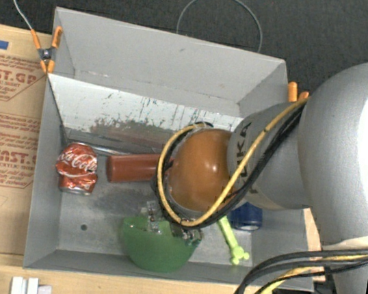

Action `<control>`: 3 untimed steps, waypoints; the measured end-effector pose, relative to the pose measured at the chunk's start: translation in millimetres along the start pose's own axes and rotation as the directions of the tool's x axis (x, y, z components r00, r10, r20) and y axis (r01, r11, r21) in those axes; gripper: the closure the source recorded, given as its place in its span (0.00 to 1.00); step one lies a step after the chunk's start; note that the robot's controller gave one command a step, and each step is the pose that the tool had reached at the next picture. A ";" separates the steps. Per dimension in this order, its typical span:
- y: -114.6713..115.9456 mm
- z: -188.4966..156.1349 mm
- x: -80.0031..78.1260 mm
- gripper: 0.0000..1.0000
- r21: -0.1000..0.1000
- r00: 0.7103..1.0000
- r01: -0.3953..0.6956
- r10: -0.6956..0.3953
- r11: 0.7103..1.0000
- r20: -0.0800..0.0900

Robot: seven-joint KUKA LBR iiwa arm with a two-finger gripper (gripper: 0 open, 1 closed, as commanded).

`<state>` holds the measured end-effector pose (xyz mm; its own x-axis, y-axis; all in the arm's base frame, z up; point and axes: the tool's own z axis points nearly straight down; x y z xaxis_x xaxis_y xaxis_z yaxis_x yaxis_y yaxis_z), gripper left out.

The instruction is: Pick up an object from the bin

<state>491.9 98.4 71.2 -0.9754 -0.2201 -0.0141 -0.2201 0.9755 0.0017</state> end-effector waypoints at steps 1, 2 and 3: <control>-0.1 0.0 0.0 1.00 0.000 1.000 0.000 0.000 1.000 0.000; -2.9 0.0 1.7 1.00 0.001 1.000 0.027 -0.027 1.000 0.008; -5.4 -52.5 1.2 1.00 0.000 0.997 0.072 -0.072 0.997 0.008</control>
Offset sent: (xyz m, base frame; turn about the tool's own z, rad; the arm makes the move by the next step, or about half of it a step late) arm -0.0045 -0.0061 -0.0012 -0.0392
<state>491.3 92.5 123.7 -0.9569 -0.2897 -0.0222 -0.2898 0.9571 0.0004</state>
